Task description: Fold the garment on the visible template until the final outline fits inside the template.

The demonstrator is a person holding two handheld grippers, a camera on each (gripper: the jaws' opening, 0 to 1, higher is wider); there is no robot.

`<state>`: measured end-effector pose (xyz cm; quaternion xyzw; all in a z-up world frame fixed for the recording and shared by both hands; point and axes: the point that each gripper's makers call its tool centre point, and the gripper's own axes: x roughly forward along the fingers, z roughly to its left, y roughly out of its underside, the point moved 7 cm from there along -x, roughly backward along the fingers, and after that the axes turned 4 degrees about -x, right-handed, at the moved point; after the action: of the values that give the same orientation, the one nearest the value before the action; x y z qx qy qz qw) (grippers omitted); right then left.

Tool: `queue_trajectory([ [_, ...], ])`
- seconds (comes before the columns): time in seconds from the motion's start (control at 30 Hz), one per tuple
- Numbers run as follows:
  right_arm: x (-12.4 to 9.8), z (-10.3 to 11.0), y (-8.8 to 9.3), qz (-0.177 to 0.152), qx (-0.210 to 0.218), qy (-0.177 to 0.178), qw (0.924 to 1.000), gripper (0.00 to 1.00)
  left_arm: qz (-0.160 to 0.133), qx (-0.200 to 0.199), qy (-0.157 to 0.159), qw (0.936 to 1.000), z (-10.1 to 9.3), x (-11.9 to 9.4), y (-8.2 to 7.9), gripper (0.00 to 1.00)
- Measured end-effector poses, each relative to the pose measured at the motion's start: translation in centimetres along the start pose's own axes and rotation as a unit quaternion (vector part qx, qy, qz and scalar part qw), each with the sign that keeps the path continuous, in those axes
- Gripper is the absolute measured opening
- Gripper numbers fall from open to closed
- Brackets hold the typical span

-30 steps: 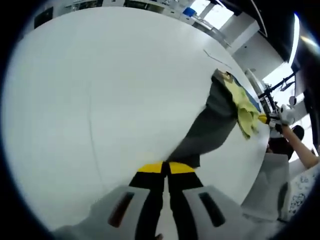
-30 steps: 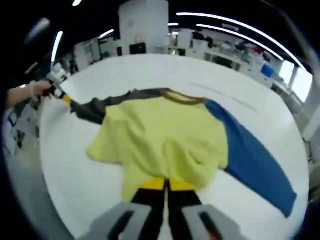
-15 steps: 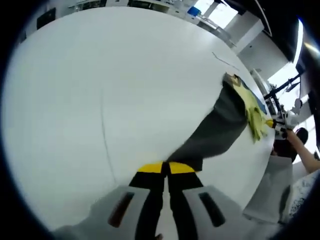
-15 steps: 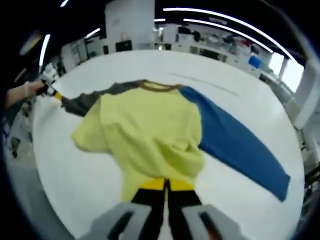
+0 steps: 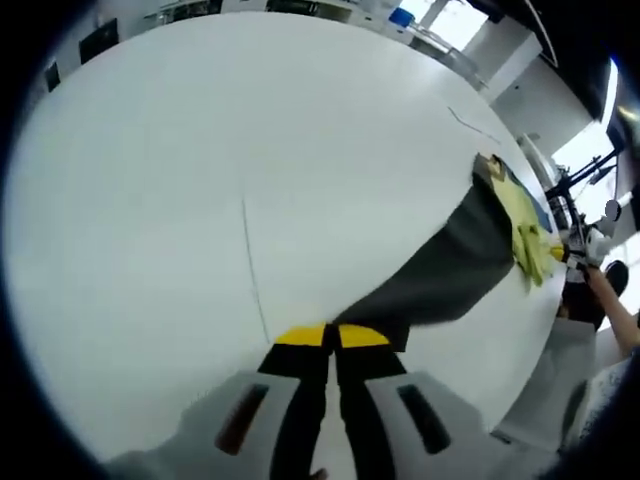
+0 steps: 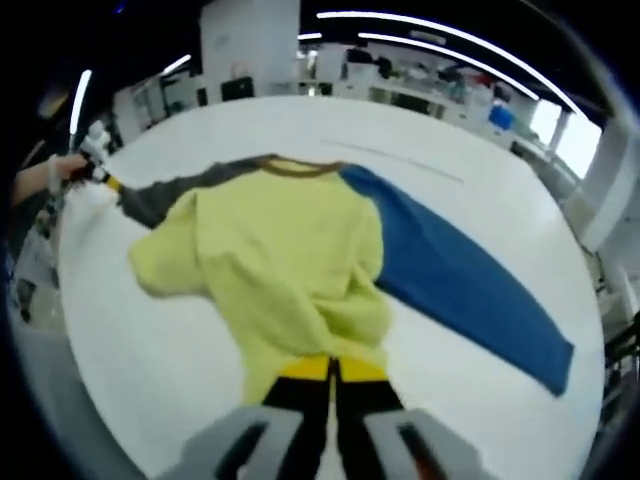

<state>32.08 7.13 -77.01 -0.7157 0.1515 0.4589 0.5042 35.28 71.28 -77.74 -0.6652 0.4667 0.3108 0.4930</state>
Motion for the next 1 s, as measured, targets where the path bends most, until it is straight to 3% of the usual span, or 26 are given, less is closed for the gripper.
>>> queue_trajectory([
  [0.23, 0.0, -0.4, 0.4, 0.006, 0.008, 0.003, 0.9999, 0.00, 0.003, 0.004, -0.022, 0.9997, 1.1, 0.2, -1.0, 0.00],
  [0.53, -0.3, -0.8, 1.1, 0.012, 0.016, 0.007, 0.9998, 0.00, 0.046, 0.010, -0.041, 0.9981, 2.0, 0.0, -0.6, 0.00],
  [0.63, -0.4, -0.7, 1.2, 0.013, 0.019, 0.007, 0.9997, 0.00, 0.086, 0.006, -0.042, 0.9953, 1.9, -0.4, 0.2, 0.00],
  [1.0, -0.7, -0.5, 2.2, 0.017, 0.026, 0.008, 0.9995, 0.00, 0.080, 0.031, -0.082, 0.9929, 2.2, -0.6, 0.3, 0.00],
])
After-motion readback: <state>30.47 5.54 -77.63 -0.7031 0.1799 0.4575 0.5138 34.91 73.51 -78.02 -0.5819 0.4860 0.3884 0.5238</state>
